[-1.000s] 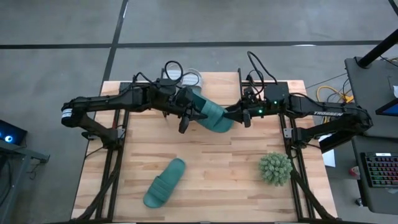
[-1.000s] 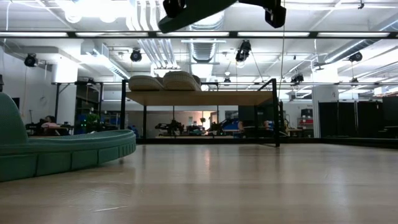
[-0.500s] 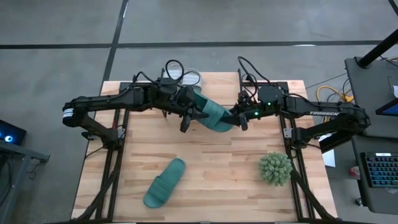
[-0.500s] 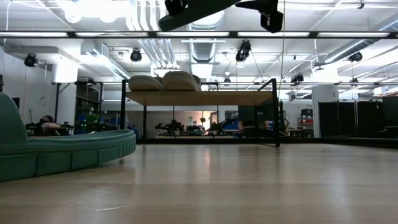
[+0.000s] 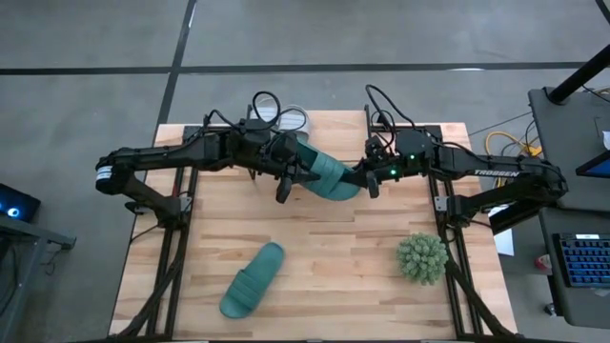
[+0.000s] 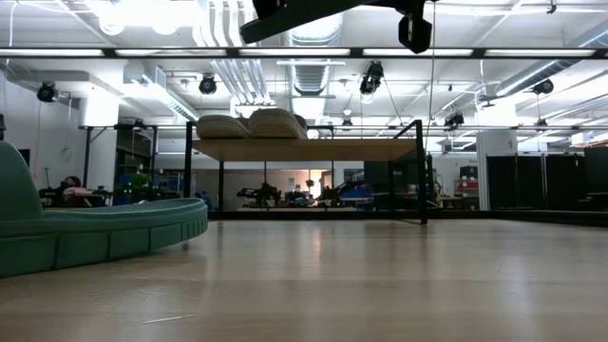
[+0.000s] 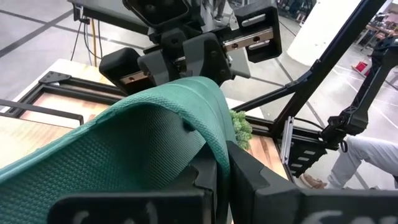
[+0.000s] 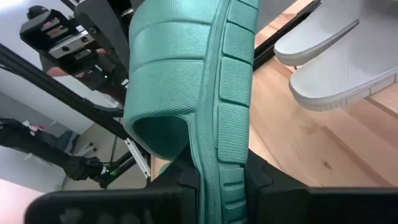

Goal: Pick and place slides into the shelf
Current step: Put the left green slide on the shelf

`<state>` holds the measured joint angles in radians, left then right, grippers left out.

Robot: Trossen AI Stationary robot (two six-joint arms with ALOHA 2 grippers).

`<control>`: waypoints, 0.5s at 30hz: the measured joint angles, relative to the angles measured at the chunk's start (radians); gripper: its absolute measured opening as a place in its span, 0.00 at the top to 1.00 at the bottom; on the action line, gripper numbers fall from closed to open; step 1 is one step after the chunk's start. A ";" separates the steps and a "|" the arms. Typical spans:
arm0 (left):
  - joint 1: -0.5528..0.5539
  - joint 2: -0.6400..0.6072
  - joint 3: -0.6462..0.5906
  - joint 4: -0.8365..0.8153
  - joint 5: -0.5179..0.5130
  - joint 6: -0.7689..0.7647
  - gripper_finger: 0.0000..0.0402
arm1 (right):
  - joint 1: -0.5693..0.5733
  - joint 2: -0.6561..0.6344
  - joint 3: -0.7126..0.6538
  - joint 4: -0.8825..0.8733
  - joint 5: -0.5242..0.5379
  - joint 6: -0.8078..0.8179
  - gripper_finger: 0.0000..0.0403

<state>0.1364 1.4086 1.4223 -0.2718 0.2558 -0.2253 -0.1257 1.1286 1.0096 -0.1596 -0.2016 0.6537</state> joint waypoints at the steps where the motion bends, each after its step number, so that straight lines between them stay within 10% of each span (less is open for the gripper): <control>1: 0.000 0.000 0.000 0.000 0.000 -0.001 1.00 | 0.000 0.000 0.000 -0.003 0.000 0.000 0.90; 15: 0.000 -0.001 0.001 0.005 0.002 0.004 0.78 | 0.001 -0.016 0.000 -0.061 0.066 -0.015 0.90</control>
<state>0.1364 1.4075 1.4233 -0.2667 0.2581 -0.2216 -0.1249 1.1130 1.0096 -0.2207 -0.1361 0.6384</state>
